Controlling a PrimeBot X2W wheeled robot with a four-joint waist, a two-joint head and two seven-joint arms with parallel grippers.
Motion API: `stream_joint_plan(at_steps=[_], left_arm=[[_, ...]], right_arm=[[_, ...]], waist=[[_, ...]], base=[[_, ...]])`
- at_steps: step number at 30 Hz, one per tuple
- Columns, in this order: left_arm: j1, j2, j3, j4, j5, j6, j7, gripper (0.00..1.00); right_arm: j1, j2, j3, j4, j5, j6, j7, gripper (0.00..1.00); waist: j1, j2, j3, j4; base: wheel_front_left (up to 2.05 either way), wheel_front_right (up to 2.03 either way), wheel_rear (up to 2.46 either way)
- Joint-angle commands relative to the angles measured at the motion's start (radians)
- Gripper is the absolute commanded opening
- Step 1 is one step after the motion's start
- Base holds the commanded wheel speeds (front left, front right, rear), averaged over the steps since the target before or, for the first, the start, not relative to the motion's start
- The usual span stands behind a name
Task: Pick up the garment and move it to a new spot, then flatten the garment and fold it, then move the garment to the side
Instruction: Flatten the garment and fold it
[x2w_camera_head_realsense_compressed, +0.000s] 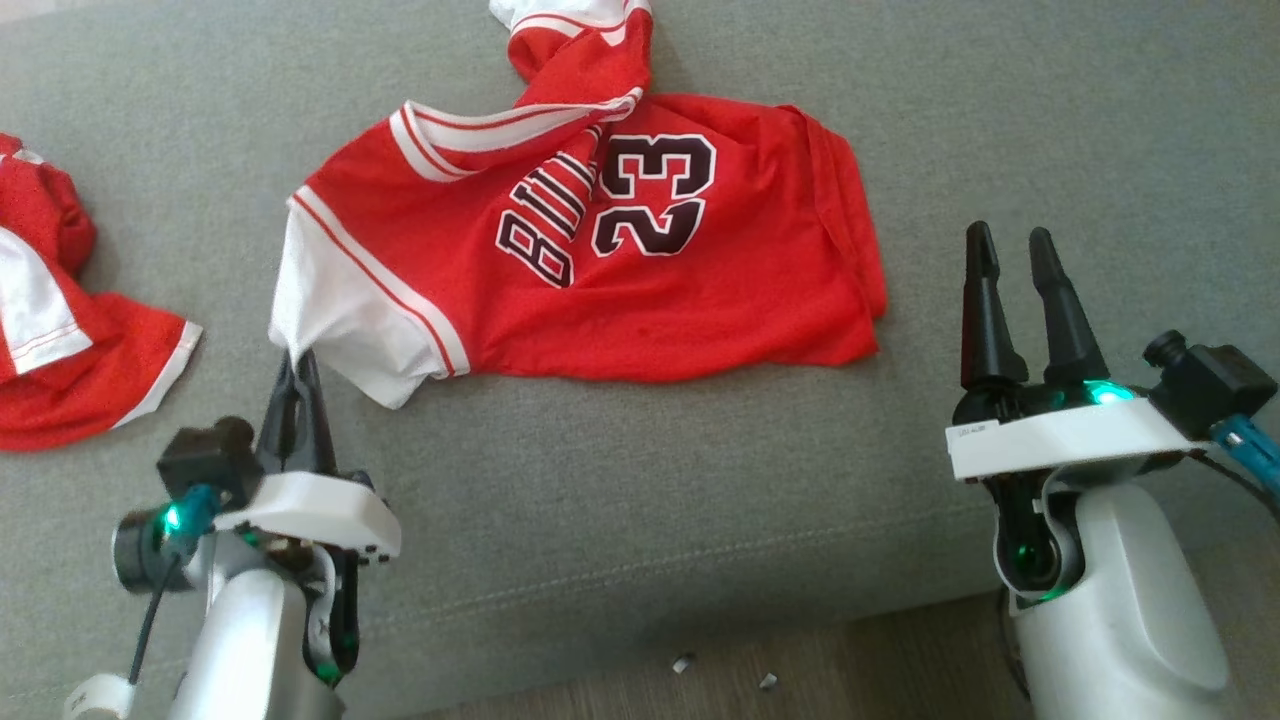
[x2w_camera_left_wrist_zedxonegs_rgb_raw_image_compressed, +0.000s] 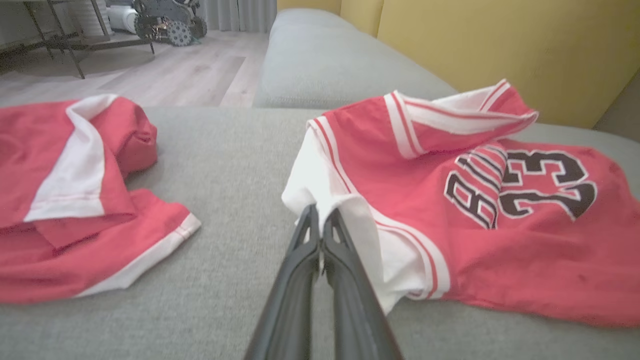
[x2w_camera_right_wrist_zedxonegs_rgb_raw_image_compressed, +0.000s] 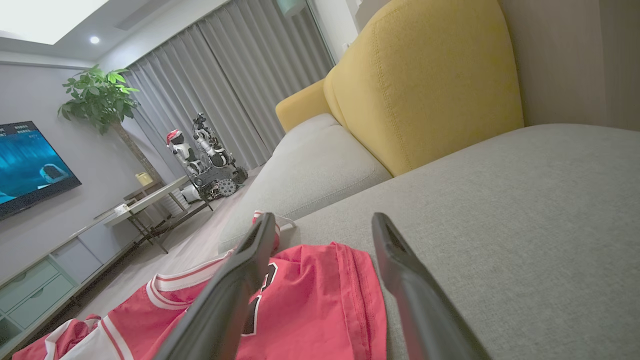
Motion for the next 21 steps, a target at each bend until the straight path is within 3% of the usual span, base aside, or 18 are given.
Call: stream_joint_plan(at_steps=[1, 3, 4, 5, 12, 21], left_arm=[[-0.032, 0.018, 0.034, -0.011, 0.004, 0.008, -0.001, 0.0], [-0.042, 0.017, 0.036, 0.03, 0.001, 0.017, 0.001, 0.0], [-0.049, 0.016, 0.038, 0.043, -0.001, 0.023, 0.001, 0.46], [-0.056, 0.015, 0.039, 0.052, -0.001, 0.028, 0.0, 1.0], [-0.078, 0.004, 0.045, 0.029, -0.017, 0.042, -0.005, 1.0], [-0.003, -0.008, 0.002, -0.171, -0.04, 0.004, -0.006, 1.0]], right_arm=[[0.001, 0.006, 0.025, -0.027, -0.002, 0.007, 0.001, 1.0], [0.001, 0.006, 0.025, -0.02, -0.002, 0.007, 0.003, 1.0], [0.001, 0.006, 0.024, -0.017, -0.003, 0.007, 0.004, 1.0], [0.001, 0.006, 0.023, -0.014, -0.003, 0.007, 0.004, 1.0], [0.011, 0.006, 0.013, 0.002, -0.016, 0.007, 0.011, 1.0], [0.045, 0.006, -0.009, 0.009, -0.023, 0.007, 0.013, 1.0]], waist=[[0.0, 0.0, 0.002, 0.001], [0.0, 0.0, 0.004, 0.003], [0.0, 0.0, 0.004, 0.004], [0.0, 0.0, 0.004, 0.006], [0.0, 0.0, -0.01, 0.034], [0.0, 0.0, -0.043, 0.077]], base=[[0.0, 0.0, 0.0], [0.0, 0.0, 0.0], [0.0, 0.0, 0.0], [0.0, 0.0, 0.0], [0.0, 0.0, 0.0], [0.0, 0.0, 0.0]])
